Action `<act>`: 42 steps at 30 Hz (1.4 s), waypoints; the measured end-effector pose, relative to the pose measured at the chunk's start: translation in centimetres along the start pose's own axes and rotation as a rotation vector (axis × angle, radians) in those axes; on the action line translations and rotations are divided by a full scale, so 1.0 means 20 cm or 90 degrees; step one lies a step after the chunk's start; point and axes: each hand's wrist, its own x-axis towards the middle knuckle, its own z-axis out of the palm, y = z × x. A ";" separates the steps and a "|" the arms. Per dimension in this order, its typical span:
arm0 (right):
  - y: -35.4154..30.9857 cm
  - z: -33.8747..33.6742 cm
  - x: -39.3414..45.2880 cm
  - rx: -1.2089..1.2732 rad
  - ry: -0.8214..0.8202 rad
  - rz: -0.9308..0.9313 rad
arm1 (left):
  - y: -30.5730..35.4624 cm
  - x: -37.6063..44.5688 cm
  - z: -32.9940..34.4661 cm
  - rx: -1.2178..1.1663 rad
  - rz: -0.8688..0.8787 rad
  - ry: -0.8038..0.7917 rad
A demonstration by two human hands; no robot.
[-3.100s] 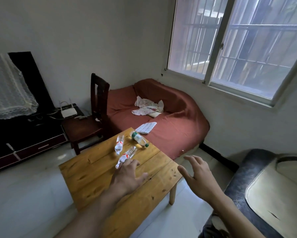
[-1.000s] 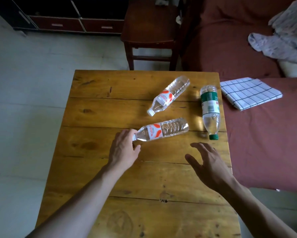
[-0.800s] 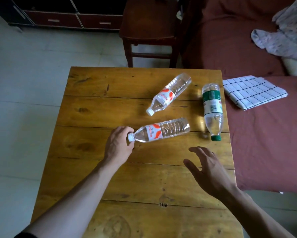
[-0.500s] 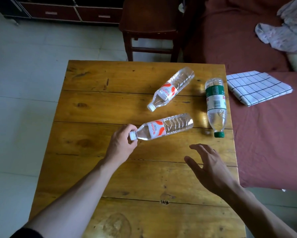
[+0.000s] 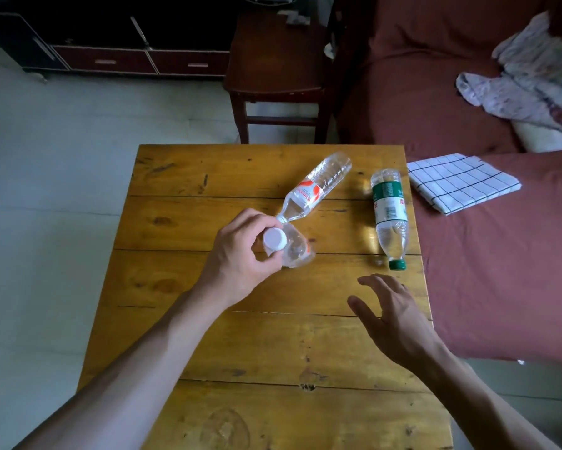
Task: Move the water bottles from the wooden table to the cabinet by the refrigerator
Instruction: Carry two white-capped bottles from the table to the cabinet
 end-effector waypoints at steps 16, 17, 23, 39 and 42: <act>-0.01 0.05 -0.02 0.015 -0.015 0.036 | -0.09 -0.10 0.14 -0.008 -0.196 0.073; -0.02 0.05 -0.01 0.019 -0.009 0.036 | -0.09 -0.12 0.16 -0.007 -0.216 0.082; -0.04 0.05 0.02 0.011 0.000 0.018 | -0.08 -0.14 0.24 0.013 -0.288 0.136; -0.21 0.15 0.05 -0.017 -0.046 -0.051 | -0.28 -0.52 -0.07 0.013 -0.420 0.186; -0.24 0.19 0.07 -0.020 -0.058 -0.056 | -0.36 -0.59 -0.09 -0.025 -0.425 0.191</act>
